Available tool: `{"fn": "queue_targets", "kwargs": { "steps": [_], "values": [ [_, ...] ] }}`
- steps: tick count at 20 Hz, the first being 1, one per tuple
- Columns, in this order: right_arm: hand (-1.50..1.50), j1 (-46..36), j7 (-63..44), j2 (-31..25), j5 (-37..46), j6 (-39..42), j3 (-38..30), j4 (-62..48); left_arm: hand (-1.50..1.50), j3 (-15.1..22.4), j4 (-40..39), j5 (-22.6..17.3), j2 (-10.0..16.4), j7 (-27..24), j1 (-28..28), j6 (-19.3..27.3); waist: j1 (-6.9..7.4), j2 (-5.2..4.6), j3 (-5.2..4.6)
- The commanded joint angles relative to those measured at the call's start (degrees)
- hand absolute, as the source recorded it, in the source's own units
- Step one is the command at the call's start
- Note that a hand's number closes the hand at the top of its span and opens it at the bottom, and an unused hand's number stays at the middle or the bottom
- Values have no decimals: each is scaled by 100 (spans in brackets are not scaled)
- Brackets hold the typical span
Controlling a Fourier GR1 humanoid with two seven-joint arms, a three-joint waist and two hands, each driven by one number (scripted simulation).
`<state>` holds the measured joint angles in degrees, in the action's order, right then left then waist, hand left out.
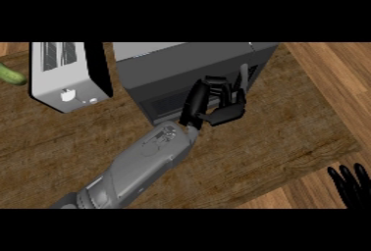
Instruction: Pick up the milk, place it into the microwave and close the microwave
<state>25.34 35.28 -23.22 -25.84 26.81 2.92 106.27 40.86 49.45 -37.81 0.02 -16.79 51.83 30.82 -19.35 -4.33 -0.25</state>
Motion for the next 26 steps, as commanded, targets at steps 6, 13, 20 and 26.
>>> {"fn": "queue_targets", "kwargs": {
  "steps": [6,13,20,26],
  "values": [
    [-150,52,-108,-214,-339,298,13,299,150,-74,-426,-349,-1,-411,338,-48,-197,-69,13],
    [-150,102,-212,-322,-451,308,-25,539,150,-80,-588,-567,-1,-596,408,11,-251,-48,16],
    [-150,149,-244,-433,-642,361,-149,696,150,-79,-691,-710,-1,-822,458,47,-350,-78,23],
    [-150,244,-359,-492,-966,451,-111,849,150,-49,-754,-867,-2,-922,476,17,-340,-97,22]
  ]
}}
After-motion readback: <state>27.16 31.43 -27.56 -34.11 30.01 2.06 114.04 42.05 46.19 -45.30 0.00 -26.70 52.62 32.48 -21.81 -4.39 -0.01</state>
